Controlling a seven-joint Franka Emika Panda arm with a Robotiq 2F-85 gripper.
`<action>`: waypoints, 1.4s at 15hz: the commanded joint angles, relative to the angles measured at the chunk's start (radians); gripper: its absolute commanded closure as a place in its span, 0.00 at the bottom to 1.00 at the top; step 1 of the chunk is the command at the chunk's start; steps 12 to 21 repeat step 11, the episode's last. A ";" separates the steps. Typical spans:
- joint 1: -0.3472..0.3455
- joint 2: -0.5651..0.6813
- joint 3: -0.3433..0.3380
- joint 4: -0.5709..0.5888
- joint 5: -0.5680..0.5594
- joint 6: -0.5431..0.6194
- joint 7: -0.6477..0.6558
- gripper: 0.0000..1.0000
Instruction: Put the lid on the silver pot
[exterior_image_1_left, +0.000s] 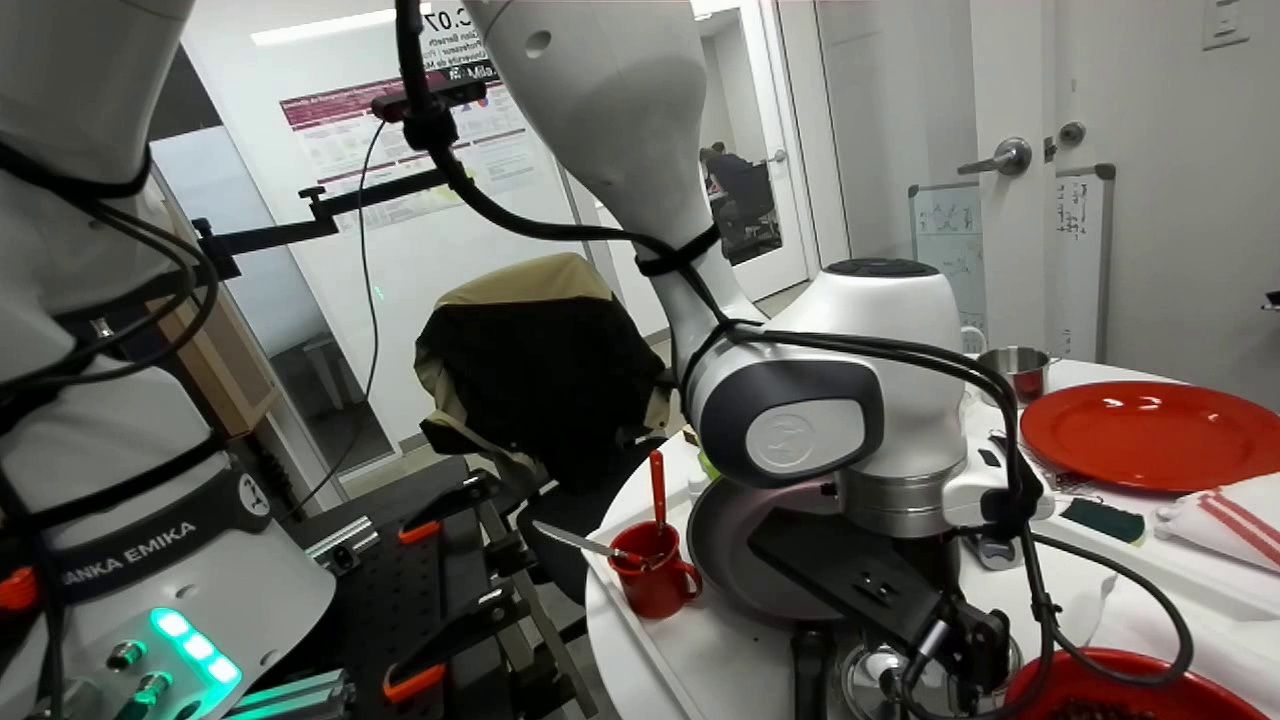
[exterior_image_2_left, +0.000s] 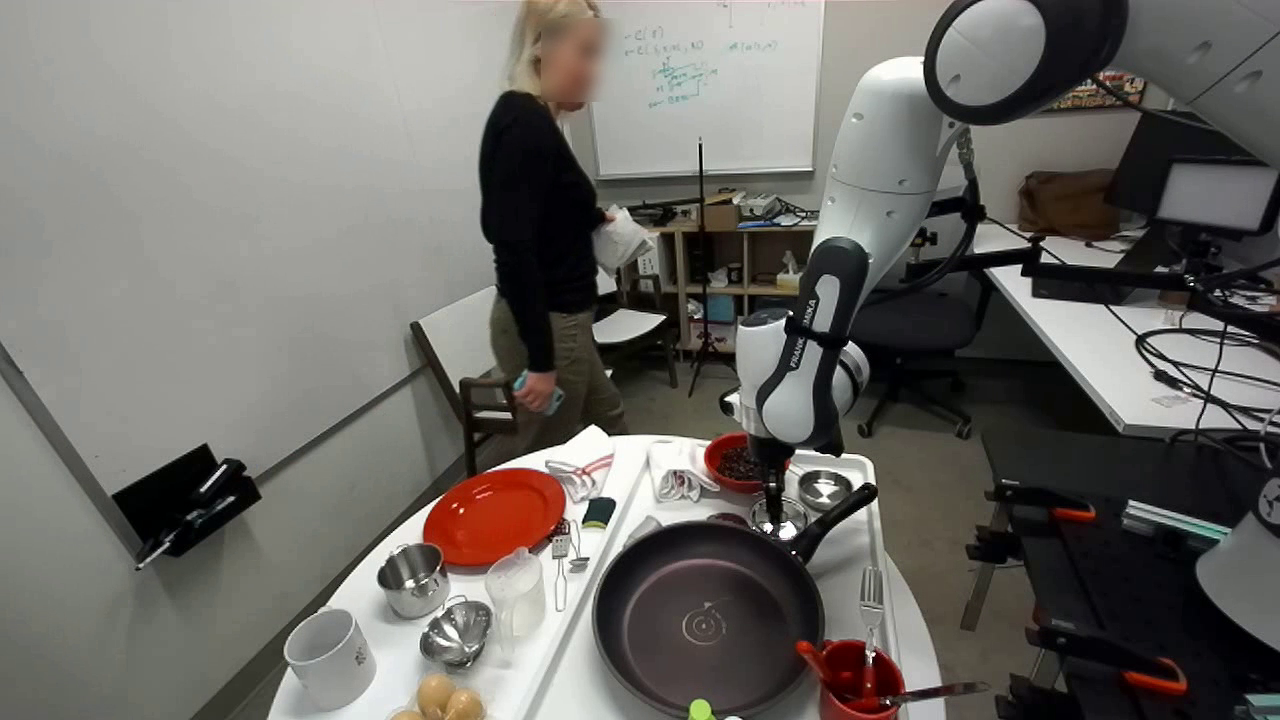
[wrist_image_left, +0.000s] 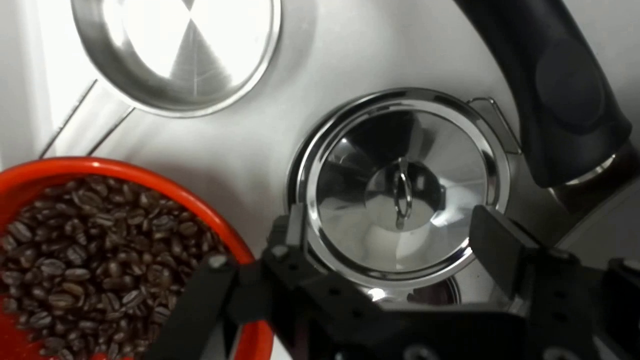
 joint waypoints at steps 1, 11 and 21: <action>-0.002 -0.004 -0.002 -0.010 -0.036 0.028 0.025 0.00; -0.009 0.000 0.004 0.002 -0.044 0.029 0.024 0.00; -0.009 0.000 0.004 0.002 -0.044 0.029 0.024 0.00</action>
